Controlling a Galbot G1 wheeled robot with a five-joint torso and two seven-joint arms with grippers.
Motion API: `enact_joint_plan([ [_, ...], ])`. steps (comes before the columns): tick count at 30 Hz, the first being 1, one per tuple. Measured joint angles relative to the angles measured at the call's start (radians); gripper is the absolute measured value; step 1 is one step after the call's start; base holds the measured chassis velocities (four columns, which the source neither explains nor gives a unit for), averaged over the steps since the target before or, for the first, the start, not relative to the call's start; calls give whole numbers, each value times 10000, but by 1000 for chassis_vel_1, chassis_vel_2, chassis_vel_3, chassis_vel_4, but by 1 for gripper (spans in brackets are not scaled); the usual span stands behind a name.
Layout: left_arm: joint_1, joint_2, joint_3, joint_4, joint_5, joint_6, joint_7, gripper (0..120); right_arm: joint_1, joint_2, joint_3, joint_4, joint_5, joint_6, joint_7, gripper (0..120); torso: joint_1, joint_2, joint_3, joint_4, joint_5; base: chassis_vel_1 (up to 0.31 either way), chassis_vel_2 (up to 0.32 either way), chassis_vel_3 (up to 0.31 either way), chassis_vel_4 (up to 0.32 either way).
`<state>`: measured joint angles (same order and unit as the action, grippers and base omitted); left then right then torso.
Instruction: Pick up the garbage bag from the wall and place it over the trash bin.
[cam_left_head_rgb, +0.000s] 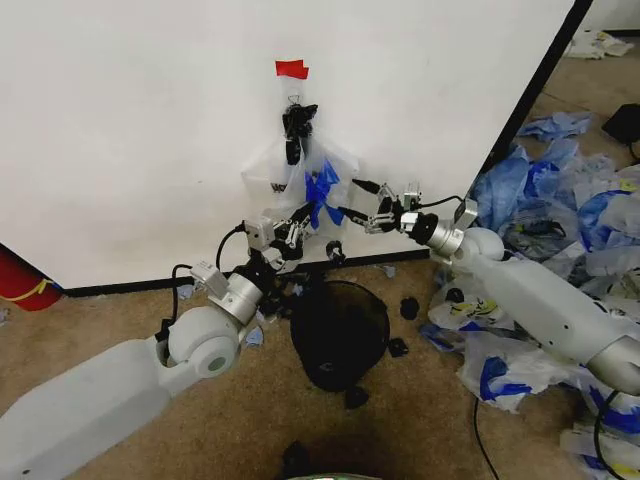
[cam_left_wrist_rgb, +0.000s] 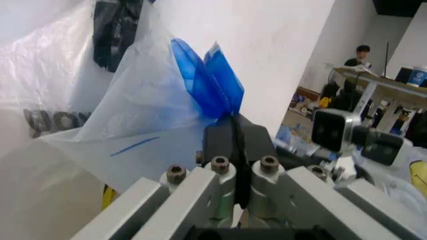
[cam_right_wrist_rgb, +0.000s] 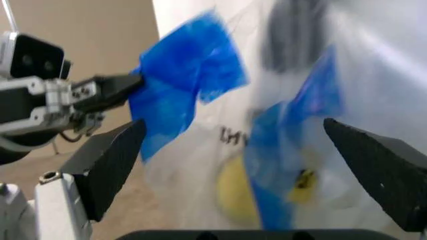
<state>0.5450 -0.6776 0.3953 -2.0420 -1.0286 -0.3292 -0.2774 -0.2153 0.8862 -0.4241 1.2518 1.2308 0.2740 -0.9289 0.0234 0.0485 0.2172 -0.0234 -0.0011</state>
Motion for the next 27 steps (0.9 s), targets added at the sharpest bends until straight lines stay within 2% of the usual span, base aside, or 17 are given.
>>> enact_joint_plan([
  [13, 90, -55, -22, 20, 69, -4, -9, 0, 696, 811, -1376, -972, 295, -87, 339, 98, 0, 0, 1, 0, -1, 0, 0, 0, 0],
  [27, 255, 45, -113, -70, 123, -46, -8, 0, 892, 802, -1323, -1483, -48, -46, 837, 98, 0, 0, 1, -3, 2, 0, 0, 0, 0],
])
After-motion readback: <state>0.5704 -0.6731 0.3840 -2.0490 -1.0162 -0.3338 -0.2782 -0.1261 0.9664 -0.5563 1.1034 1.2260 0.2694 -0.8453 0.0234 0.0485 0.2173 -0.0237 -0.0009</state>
